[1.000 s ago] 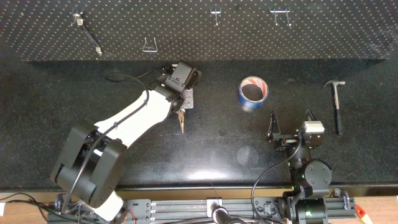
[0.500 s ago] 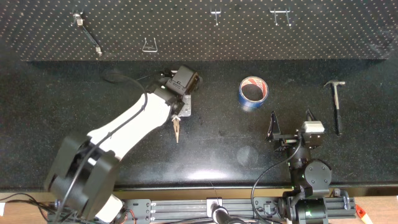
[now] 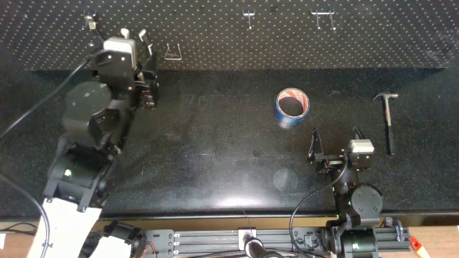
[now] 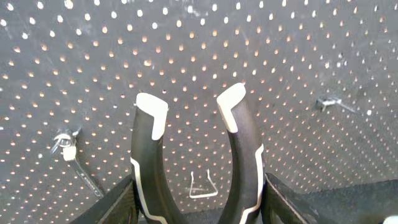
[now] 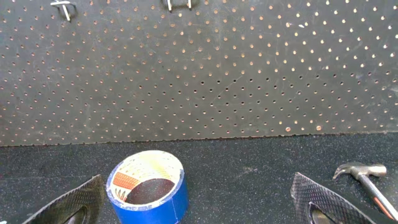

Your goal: Place Tools Onto Pegboard

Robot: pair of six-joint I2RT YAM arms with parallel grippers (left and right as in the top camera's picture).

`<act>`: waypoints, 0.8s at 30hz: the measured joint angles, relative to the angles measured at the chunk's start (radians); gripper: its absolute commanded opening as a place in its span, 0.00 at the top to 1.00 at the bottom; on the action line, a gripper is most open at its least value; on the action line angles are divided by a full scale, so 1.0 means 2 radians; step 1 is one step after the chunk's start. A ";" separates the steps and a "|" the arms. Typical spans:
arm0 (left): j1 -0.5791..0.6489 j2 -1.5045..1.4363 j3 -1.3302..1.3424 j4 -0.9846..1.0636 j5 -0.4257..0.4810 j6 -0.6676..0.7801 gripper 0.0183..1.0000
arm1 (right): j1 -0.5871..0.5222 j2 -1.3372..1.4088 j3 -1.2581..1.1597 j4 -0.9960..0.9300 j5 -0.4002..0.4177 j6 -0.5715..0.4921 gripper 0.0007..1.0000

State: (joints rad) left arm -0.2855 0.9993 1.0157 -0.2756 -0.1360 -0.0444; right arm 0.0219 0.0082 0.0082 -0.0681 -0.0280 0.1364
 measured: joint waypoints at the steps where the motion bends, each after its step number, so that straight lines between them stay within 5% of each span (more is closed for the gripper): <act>1: 0.006 0.000 -0.010 0.002 0.008 0.009 0.99 | 0.000 0.000 0.000 0.000 0.000 0.000 0.02; 24: 0.037 0.238 -0.030 0.303 0.052 0.089 0.99 | 0.000 0.000 0.000 0.000 0.000 0.000 0.02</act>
State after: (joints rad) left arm -0.2108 1.4757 0.9558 0.3305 -0.0319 0.1345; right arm 0.0219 0.0082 0.0082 -0.0681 -0.0280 0.1364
